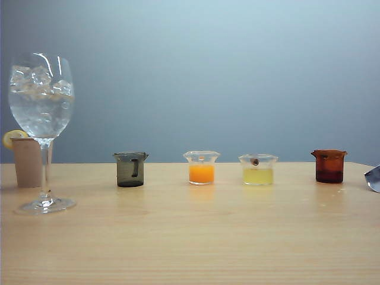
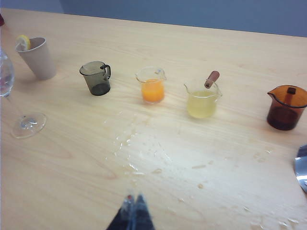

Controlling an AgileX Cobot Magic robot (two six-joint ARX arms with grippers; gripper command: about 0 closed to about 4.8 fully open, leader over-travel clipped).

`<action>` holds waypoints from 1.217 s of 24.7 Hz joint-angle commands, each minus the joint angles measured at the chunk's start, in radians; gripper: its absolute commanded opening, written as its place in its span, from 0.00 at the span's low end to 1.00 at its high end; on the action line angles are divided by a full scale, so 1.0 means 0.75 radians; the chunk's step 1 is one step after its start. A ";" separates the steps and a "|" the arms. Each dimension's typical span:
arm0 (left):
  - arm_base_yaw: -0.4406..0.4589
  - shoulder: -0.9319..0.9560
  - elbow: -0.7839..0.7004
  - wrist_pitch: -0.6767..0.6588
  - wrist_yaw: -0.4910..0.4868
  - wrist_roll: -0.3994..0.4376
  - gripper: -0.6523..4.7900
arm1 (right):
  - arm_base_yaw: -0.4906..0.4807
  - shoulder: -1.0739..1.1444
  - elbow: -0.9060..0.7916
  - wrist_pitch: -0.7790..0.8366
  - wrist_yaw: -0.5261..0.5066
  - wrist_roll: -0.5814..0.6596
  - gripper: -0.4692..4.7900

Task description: Pick up the first measuring cup from the left, pour the coconut rum inside into the goblet, and finally put the measuring cup back in its original place.

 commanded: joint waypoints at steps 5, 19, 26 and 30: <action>0.002 -0.149 -0.105 0.019 -0.050 -0.041 0.11 | 0.001 -0.010 -0.184 0.274 -0.034 0.007 0.07; 0.001 -0.232 -0.417 0.201 -0.086 -0.064 0.11 | -0.001 -0.017 -0.576 0.576 0.090 0.007 0.08; 0.001 -0.232 -0.557 0.293 -0.117 -0.091 0.11 | -0.001 -0.018 -0.664 0.589 0.027 0.055 0.08; 0.001 -0.232 -0.615 0.320 -0.126 -0.090 0.11 | -0.001 -0.025 -0.732 0.600 0.030 0.080 0.08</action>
